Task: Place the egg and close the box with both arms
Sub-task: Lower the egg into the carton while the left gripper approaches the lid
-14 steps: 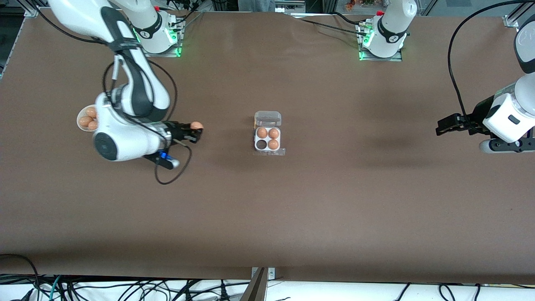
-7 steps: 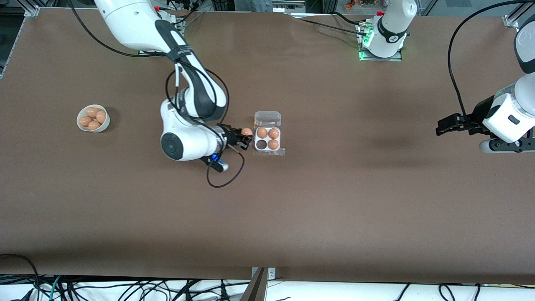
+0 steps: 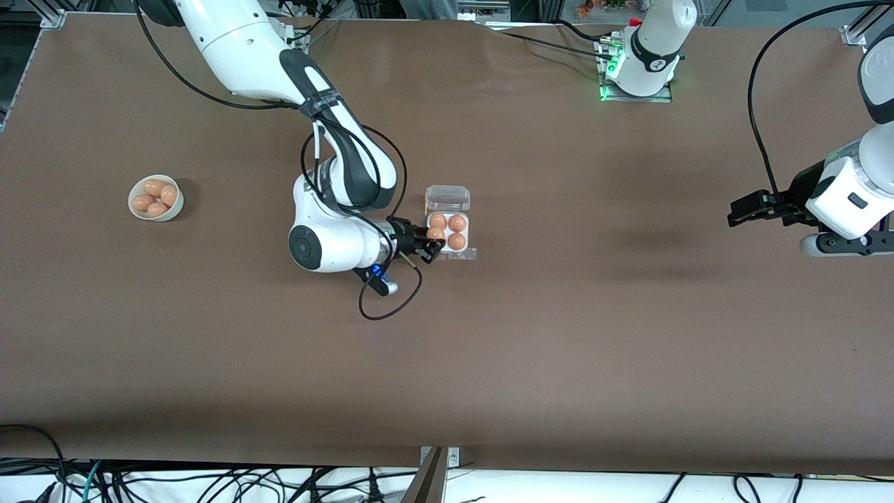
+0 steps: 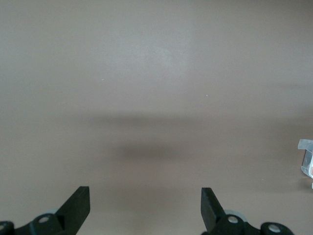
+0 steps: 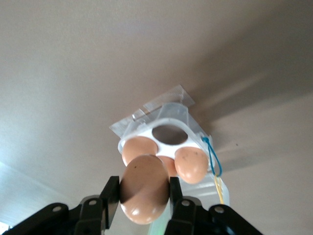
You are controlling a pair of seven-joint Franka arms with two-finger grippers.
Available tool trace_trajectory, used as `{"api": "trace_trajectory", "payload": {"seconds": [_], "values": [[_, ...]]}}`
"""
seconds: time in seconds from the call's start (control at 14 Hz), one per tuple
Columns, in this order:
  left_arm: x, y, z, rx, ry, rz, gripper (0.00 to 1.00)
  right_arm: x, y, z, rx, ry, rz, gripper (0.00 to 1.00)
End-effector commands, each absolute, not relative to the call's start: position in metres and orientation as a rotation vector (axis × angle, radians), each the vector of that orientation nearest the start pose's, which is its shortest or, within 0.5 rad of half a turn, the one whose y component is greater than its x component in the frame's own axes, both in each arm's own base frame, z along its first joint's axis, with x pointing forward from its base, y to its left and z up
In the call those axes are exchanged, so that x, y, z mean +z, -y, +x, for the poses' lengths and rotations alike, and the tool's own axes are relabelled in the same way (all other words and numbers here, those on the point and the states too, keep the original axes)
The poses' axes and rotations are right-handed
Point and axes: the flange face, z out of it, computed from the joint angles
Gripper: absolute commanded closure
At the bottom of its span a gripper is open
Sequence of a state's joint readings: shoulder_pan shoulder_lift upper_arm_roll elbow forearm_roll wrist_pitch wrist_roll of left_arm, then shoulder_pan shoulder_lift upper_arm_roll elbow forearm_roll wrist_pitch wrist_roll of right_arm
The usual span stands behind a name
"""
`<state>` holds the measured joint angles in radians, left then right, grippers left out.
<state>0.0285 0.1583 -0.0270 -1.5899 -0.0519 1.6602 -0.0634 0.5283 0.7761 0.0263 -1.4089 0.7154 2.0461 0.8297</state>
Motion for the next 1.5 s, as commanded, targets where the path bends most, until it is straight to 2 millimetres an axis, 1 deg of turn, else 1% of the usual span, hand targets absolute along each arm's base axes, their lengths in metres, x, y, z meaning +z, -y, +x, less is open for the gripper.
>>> {"api": "trace_trajectory", "payload": {"seconds": [0.0, 0.07, 0.14, 0.21, 0.29, 0.36, 0.57, 0.71, 0.86, 0.93, 1.07, 1.14, 1.29, 1.43], "values": [[0.534, 0.005, 0.604, 0.156, 0.097, -3.210, 0.00, 0.236, -0.416, 0.605, 0.702, -0.889, -2.466, 0.68], [0.534, 0.006, 0.604, 0.156, 0.095, -3.210, 0.03, 0.235, -0.417, 0.605, 0.704, -0.893, -2.462, 0.68], [0.534, 0.006, 0.604, 0.156, 0.095, -3.210, 0.14, 0.235, -0.417, 0.605, 0.707, -0.890, -2.460, 0.68], [0.534, 0.006, 0.604, 0.156, 0.097, -3.210, 0.23, 0.233, -0.417, 0.604, 0.713, -0.893, -2.453, 0.68], [0.534, 0.007, 0.604, 0.156, 0.097, -3.210, 0.28, 0.231, -0.417, 0.604, 0.720, -0.892, -2.455, 0.68], [0.534, 0.007, 0.604, 0.156, 0.095, -3.210, 0.30, 0.228, -0.416, 0.603, 0.726, -0.882, -2.459, 0.68], [0.533, 0.013, 0.604, 0.163, 0.132, -3.208, 0.40, 0.221, -0.416, 0.601, 0.743, -0.886, -2.461, 0.68], [0.529, 0.020, 0.605, 0.176, 0.170, -3.205, 0.54, 0.219, -0.418, 0.597, 0.761, -0.880, -2.463, 0.68], [0.527, 0.033, 0.604, 0.196, 0.155, -3.206, 0.64, 0.220, -0.422, 0.594, 0.777, -0.874, -2.459, 0.68], [0.524, 0.044, 0.603, 0.219, 0.179, -3.202, 0.66, 0.219, -0.422, 0.593, 0.800, -0.873, -2.454, 0.68], [0.519, 0.064, 0.603, 0.244, 0.209, -3.198, 0.66, 0.217, -0.419, 0.590, 0.840, -0.868, -2.454, 0.68], [0.518, 0.072, 0.602, 0.248, 0.197, -3.200, 0.66, 0.216, -0.420, 0.588, 0.859, -0.860, -2.457, 0.68], [0.518, 0.078, 0.601, 0.254, 0.180, -3.201, 0.66, 0.215, -0.417, 0.589, 0.867, -0.861, -2.458, 0.68], [0.518, 0.079, 0.601, 0.254, 0.178, -3.201, 0.66, 0.210, -0.416, 0.588, 0.872, -0.865, -2.463, 0.67]]}}
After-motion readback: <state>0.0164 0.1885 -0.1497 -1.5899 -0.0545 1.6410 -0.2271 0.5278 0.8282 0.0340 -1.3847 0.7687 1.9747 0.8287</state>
